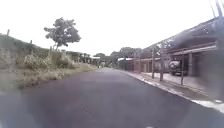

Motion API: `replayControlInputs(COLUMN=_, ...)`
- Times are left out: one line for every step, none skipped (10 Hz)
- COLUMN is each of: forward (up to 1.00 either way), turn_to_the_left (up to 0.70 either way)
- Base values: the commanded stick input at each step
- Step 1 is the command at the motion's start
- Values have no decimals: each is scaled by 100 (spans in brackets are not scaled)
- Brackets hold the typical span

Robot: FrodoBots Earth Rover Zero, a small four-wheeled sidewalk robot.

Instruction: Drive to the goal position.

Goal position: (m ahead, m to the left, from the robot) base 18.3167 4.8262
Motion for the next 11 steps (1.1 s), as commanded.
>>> replayControlInputs(forward=70, turn_to_the_left=0)
replayControlInputs(forward=70, turn_to_the_left=0)
replayControlInputs(forward=70, turn_to_the_left=0)
replayControlInputs(forward=70, turn_to_the_left=0)
replayControlInputs(forward=70, turn_to_the_left=0)
replayControlInputs(forward=70, turn_to_the_left=0)
replayControlInputs(forward=70, turn_to_the_left=0)
replayControlInputs(forward=70, turn_to_the_left=0)
replayControlInputs(forward=70, turn_to_the_left=0)
replayControlInputs(forward=70, turn_to_the_left=0)
replayControlInputs(forward=70, turn_to_the_left=0)
